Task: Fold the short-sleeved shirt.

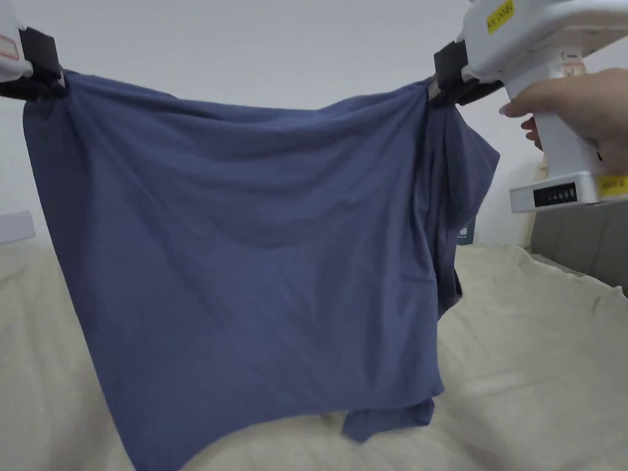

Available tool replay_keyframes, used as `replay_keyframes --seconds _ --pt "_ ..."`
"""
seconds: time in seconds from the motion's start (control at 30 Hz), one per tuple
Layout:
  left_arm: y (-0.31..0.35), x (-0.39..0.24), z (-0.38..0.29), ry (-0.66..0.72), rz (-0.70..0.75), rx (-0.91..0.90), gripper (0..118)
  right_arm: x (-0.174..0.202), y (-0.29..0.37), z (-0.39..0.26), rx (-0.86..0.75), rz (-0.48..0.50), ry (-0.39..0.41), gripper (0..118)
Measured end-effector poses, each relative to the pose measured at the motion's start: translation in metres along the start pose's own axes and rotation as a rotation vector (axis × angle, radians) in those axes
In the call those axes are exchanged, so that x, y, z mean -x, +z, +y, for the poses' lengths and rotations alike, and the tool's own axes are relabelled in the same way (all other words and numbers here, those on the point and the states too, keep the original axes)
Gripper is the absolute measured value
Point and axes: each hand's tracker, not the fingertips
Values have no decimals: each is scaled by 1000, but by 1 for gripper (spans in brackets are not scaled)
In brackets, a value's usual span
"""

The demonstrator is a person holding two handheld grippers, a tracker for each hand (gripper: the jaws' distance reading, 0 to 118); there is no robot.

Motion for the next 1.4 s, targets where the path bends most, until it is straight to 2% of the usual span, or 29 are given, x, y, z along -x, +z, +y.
replay_keyframes --seconds 0.17,0.33,0.4,0.53,0.6,0.7,0.77,0.87,0.97,1.07,1.13,1.23,1.33,1.4 --pt "-16 4 12 -29 31 -53 2 14 -26 14 -27 -37 38 3" --pt "-37 9 -11 -50 59 -29 2 32 -54 -14 -7 -59 92 3" --pt "-47 14 -41 -56 66 37 2 40 -65 -45 28 -50 116 3" --pt "-56 16 -133 -89 59 166 2 43 -96 -139 126 65 64 3" --pt "-51 16 -191 -74 6 268 2 47 -110 -202 207 82 75 3" --pt "-40 14 -274 -70 -40 413 2 56 -108 -281 301 79 43 3" --pt "-22 13 -316 -44 -72 464 2 60 -97 -333 306 46 44 3" --pt "3 19 -363 -24 -114 502 2 62 -65 -378 316 102 26 3" --pt "41 24 -388 -29 -123 506 2 66 -23 -403 296 101 37 3" --pt "84 35 -392 25 -120 462 2 67 26 -413 199 67 118 3" --pt "110 42 -386 82 -110 421 2 64 52 -415 198 80 121 3" --pt "146 48 -375 66 -101 384 2 60 84 -414 226 127 138 3" --pt "173 45 -366 17 -100 370 2 65 106 -416 273 143 209 3" --pt "178 42 -365 -3 -105 387 2 67 116 -419 339 205 216 3"
